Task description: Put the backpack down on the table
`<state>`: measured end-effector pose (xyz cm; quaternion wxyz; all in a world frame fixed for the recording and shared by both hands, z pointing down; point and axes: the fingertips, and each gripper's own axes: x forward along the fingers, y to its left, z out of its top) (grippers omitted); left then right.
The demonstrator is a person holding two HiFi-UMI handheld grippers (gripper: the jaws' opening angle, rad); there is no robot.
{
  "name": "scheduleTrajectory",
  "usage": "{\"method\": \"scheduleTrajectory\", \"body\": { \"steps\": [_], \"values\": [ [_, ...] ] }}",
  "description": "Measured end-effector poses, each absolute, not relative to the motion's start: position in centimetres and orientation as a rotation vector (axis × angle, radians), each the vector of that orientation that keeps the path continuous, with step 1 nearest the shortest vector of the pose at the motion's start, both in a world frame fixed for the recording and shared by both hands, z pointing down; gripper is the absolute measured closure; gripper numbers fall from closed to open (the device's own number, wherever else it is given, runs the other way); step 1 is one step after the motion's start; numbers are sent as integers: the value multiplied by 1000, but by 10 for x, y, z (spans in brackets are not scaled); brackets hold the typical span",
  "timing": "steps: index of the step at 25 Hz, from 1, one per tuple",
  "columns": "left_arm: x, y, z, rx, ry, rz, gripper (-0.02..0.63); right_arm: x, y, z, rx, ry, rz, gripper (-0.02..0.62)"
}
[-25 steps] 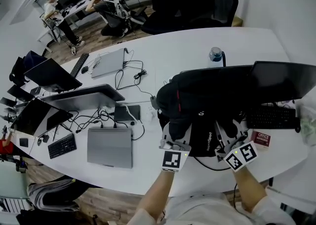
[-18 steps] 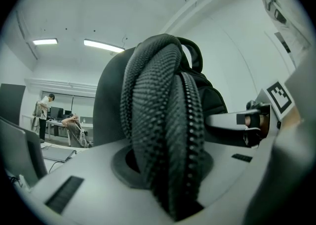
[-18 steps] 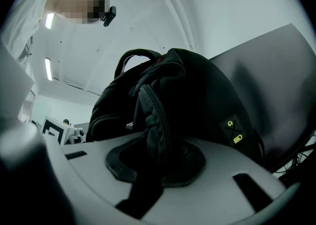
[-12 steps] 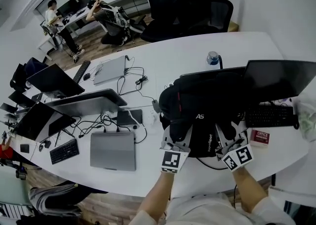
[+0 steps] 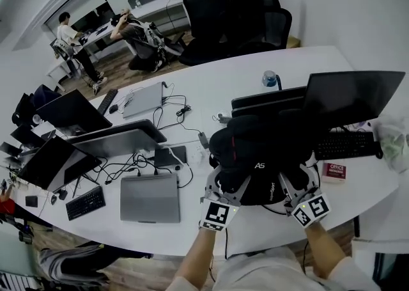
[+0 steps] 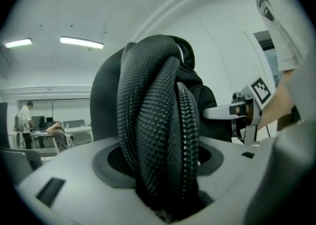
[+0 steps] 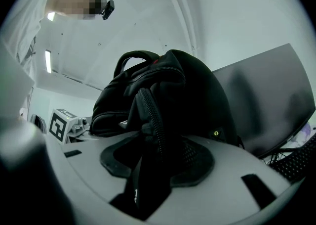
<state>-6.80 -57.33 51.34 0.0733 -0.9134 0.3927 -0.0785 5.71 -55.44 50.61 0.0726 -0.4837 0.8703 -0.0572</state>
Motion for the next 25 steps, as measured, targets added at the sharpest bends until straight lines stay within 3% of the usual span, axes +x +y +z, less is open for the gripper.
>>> {"method": "scheduleTrajectory", "body": {
  "steps": [7, 17, 25],
  "values": [
    [-75, -522, 516, -2772, 929, -277, 307, 58, -517, 516, -1518, 2568, -144, 426],
    [-128, -460, 498, -2719, 1268, -159, 308, 75, -447, 523, -1571, 2589, -129, 426],
    [-146, -367, 473, -2557, 1514, -27, 452, 106, -334, 513, -1561, 2575, -123, 451]
  ]
}}
